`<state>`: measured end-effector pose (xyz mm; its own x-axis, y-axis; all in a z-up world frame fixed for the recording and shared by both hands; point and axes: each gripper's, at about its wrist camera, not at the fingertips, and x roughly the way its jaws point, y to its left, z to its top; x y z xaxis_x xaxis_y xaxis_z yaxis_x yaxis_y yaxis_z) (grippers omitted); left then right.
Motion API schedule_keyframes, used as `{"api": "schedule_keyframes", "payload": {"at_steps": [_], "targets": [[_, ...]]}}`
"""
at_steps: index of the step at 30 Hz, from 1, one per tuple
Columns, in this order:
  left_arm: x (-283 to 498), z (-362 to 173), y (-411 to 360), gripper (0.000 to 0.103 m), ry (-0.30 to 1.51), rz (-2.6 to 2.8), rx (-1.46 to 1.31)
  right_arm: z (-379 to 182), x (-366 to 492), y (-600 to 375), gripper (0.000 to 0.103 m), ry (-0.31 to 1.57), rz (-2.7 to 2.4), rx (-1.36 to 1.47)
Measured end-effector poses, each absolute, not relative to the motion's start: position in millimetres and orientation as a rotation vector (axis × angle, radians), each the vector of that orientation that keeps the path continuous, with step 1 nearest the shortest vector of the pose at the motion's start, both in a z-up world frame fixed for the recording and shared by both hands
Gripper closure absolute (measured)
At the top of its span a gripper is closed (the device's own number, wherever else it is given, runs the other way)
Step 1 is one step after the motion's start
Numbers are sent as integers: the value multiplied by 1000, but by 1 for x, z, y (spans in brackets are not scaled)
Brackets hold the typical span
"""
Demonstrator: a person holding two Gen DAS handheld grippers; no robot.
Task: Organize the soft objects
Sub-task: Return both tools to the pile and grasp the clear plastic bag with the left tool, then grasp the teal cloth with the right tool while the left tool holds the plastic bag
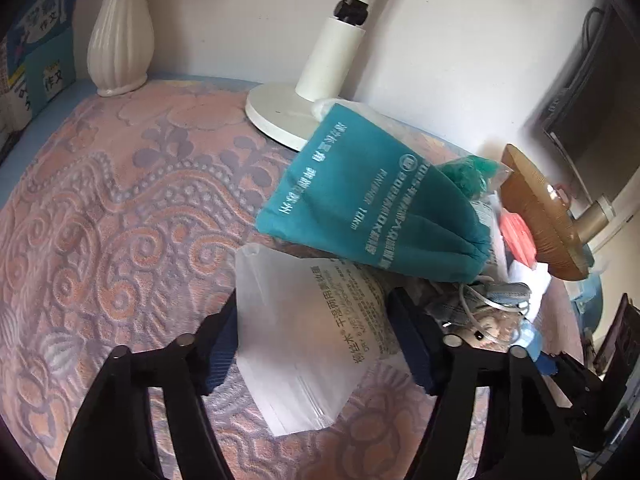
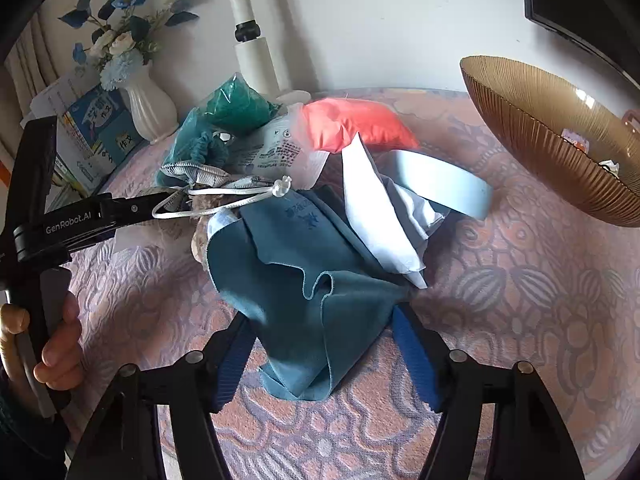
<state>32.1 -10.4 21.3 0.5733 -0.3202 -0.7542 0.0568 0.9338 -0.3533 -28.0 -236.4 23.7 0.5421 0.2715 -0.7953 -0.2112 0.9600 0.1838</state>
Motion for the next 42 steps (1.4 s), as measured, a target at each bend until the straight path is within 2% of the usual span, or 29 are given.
{"api": "schedule_keyframes", "payload": {"at_steps": [1, 3, 10, 24, 26, 27, 28, 30, 35, 36, 38, 40, 42], "targets": [[30, 22, -12, 51, 942, -245, -312, 23, -28, -235, 46, 956, 288, 61], [25, 24, -15, 57, 938, -248, -295, 24, -30, -234, 52, 950, 279, 55], [10, 30, -20, 62, 920, -244, -252, 28, -33, -245, 81, 935, 292, 110], [-40, 37, -10, 63, 849, -283, -305, 36, -72, -289, 81, 937, 421, 357], [-41, 31, -9, 63, 846, -286, -322, 41, -77, -290, 75, 921, 400, 347], [-41, 28, -9, 63, 844, -286, -327, 44, -76, -290, 58, 915, 380, 333], [-42, 26, -8, 63, 844, -280, -328, 46, -76, -289, 31, 915, 367, 318], [-43, 27, -8, 63, 832, -286, -331, 48, -71, -282, 6, 934, 365, 301], [-44, 27, -16, 63, 827, -295, -282, 55, -58, -246, 6, 904, 333, 158], [-44, 27, -17, 63, 824, -295, -271, 52, -53, -239, 7, 920, 314, 112], [-45, 28, -19, 63, 816, -291, -255, 45, -42, -226, 17, 946, 288, 38], [-45, 28, -19, 63, 814, -288, -252, 39, -32, -222, 62, 962, 256, 17], [-45, 28, -18, 63, 816, -289, -256, 37, -25, -229, 73, 974, 257, 77]]}}
